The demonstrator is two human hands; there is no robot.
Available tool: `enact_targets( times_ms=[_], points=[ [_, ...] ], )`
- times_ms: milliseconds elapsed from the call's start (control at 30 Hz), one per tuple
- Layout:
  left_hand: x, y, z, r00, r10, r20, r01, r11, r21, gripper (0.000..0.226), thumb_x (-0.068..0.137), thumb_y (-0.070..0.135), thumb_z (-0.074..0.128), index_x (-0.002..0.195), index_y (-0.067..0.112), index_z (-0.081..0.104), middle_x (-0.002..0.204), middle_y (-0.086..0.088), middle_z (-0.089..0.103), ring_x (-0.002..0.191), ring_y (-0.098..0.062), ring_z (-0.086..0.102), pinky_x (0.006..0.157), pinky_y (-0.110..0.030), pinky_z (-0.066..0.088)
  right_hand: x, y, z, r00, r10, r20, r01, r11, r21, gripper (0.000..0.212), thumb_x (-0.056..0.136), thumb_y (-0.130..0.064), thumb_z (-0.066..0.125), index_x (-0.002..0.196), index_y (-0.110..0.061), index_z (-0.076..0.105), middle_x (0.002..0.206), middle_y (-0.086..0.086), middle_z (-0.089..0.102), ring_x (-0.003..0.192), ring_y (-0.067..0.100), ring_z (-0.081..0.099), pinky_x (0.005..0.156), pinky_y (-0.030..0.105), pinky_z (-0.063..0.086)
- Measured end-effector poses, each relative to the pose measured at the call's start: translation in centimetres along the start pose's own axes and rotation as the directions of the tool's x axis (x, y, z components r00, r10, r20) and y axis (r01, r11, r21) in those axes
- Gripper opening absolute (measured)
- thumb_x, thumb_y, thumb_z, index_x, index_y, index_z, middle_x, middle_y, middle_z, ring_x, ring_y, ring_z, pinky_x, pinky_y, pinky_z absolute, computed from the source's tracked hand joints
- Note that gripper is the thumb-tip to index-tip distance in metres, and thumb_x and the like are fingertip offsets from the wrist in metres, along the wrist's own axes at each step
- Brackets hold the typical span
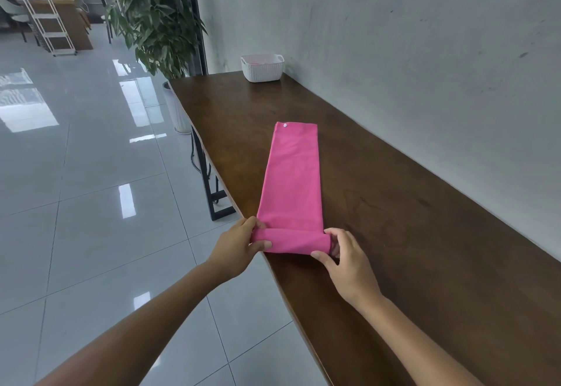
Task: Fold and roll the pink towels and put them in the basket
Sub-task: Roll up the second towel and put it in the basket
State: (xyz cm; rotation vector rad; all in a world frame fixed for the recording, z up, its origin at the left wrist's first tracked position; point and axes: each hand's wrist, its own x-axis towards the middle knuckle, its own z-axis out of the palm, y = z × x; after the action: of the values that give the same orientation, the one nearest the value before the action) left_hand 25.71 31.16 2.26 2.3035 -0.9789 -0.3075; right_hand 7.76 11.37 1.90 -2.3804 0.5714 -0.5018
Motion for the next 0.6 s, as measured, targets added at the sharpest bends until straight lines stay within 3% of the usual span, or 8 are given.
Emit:
enact_targets(
  times_ms=[167,267,400,500,600],
  points=[
    [0.0,0.2,0.0,0.996,-0.083,0.033,0.084,0.996,-0.044,0.034,0.097,0.055,0.050,0.115,0.026,0.052,0.112,0.007,0.060,0.094,-0.012,0.059,0.079,-0.027,0.052,0.1,0.2,0.1,0.999,0.011,0.052,-0.009,0.999,-0.038,0.050,0.091,-0.063,0.051,0.124,-0.025,0.056,0.111,-0.013,0.058,0.095,0.002,0.056,0.071,0.009,0.043],
    [0.2,0.3,0.2,0.983,-0.177,0.056,0.182,0.977,-0.108,0.043,0.095,0.061,0.048,0.117,0.024,0.054,0.111,0.004,0.063,0.095,-0.015,0.062,0.083,-0.033,0.055,0.8,0.0,0.2,0.994,0.079,0.080,-0.078,0.997,-0.015,0.037,0.095,-0.059,0.049,0.111,-0.027,0.059,0.100,-0.013,0.061,0.088,0.002,0.057,0.065,0.010,0.040],
    [0.8,0.9,0.1,0.963,-0.263,0.055,0.269,0.950,-0.158,0.044,0.095,0.062,0.049,0.116,0.023,0.054,0.106,0.003,0.064,0.092,-0.017,0.064,0.083,-0.037,0.057,2.1,-0.6,0.1,0.972,0.181,0.151,-0.183,0.983,-0.007,0.034,0.098,-0.059,0.045,0.097,-0.026,0.056,0.088,-0.009,0.060,0.079,0.005,0.056,0.058,0.016,0.039],
    [0.7,1.4,0.8,0.974,-0.222,-0.054,0.214,0.969,-0.123,0.033,0.099,0.055,0.046,0.115,0.026,0.051,0.104,0.002,0.062,0.089,-0.017,0.062,0.080,-0.037,0.057,3.3,-1.0,0.0,0.950,0.250,0.185,-0.250,0.968,-0.021,0.033,0.098,-0.058,0.048,0.101,-0.025,0.053,0.090,-0.006,0.059,0.078,0.008,0.056,0.058,0.021,0.040],
    [0.0,1.1,1.7,0.984,-0.154,-0.089,0.142,0.981,-0.132,0.037,0.100,0.056,0.042,0.125,0.030,0.048,0.121,0.002,0.054,0.101,-0.016,0.057,0.091,-0.033,0.054,4.2,-1.2,0.0,0.933,0.298,0.203,-0.299,0.954,-0.025,0.035,0.097,-0.058,0.049,0.107,-0.024,0.047,0.100,-0.003,0.059,0.085,0.011,0.058,0.058,0.022,0.040]
  ],
)
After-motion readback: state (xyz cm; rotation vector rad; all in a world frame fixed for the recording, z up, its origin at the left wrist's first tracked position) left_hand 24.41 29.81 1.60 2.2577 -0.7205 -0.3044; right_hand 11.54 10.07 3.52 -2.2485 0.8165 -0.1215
